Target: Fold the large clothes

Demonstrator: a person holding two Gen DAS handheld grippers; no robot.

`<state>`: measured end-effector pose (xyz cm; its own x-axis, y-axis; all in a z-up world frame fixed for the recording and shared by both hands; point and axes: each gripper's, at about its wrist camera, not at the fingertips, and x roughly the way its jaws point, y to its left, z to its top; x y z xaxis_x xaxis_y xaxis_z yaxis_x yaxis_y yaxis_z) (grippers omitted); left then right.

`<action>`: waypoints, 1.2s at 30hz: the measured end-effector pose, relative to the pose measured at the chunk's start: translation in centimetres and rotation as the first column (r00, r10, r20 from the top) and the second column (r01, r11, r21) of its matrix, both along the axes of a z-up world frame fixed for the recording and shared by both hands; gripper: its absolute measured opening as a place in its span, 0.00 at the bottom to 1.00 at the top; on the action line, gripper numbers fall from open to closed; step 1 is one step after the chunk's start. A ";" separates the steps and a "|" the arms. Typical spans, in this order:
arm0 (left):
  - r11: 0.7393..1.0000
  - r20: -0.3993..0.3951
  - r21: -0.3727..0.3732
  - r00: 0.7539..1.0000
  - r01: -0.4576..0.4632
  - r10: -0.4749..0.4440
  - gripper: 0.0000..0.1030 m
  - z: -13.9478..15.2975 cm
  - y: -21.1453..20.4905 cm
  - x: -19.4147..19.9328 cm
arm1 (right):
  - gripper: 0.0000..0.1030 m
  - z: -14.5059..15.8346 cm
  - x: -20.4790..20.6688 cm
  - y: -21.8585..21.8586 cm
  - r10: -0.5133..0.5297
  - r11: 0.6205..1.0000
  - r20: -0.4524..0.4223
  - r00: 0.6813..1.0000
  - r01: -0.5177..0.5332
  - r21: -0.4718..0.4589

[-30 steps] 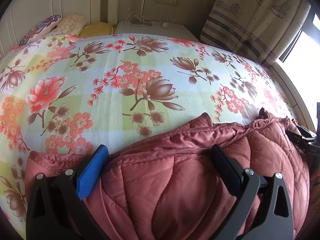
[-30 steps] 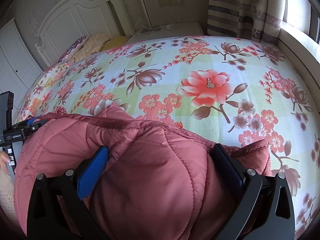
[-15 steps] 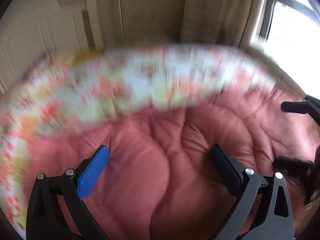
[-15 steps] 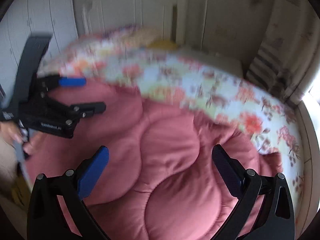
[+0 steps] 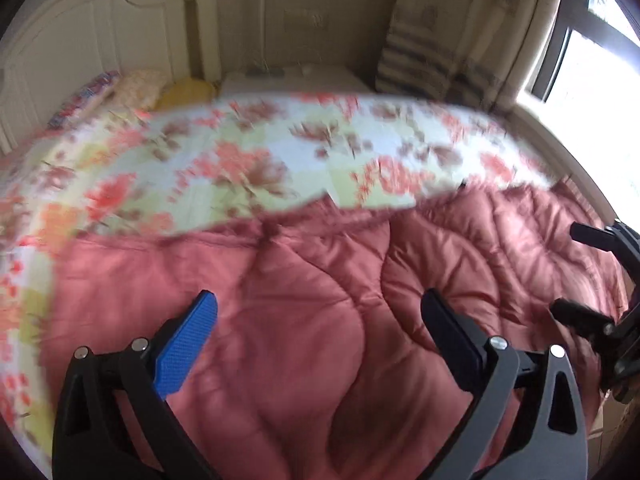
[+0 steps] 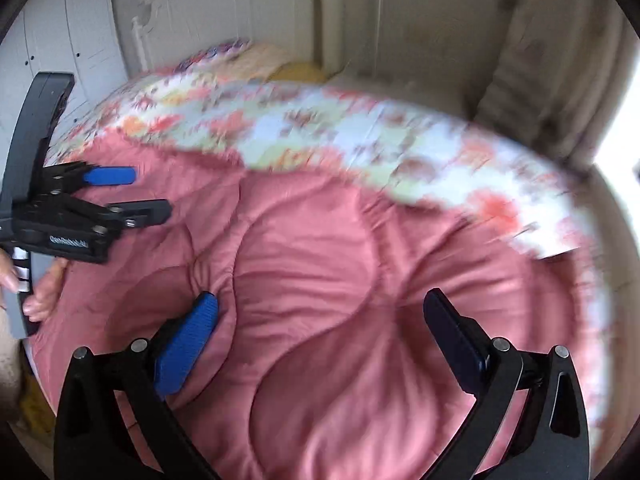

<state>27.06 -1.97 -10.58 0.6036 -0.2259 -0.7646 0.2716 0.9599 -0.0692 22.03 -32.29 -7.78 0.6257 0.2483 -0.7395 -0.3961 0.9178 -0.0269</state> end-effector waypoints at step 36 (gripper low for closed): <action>0.985 0.078 0.010 0.982 -0.172 0.170 0.98 2.5 9.4 -1.5 | 0.96 0.7 -2.4 -9.2 -0.192 0.977 -0.010 0.981 0.192 0.096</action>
<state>25.56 7.43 -8.07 0.6894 -0.1020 -0.7172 0.1073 0.9935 -0.0382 19.64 -41.47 -7.12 0.6678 0.1941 -0.7186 -0.2124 0.9750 0.0659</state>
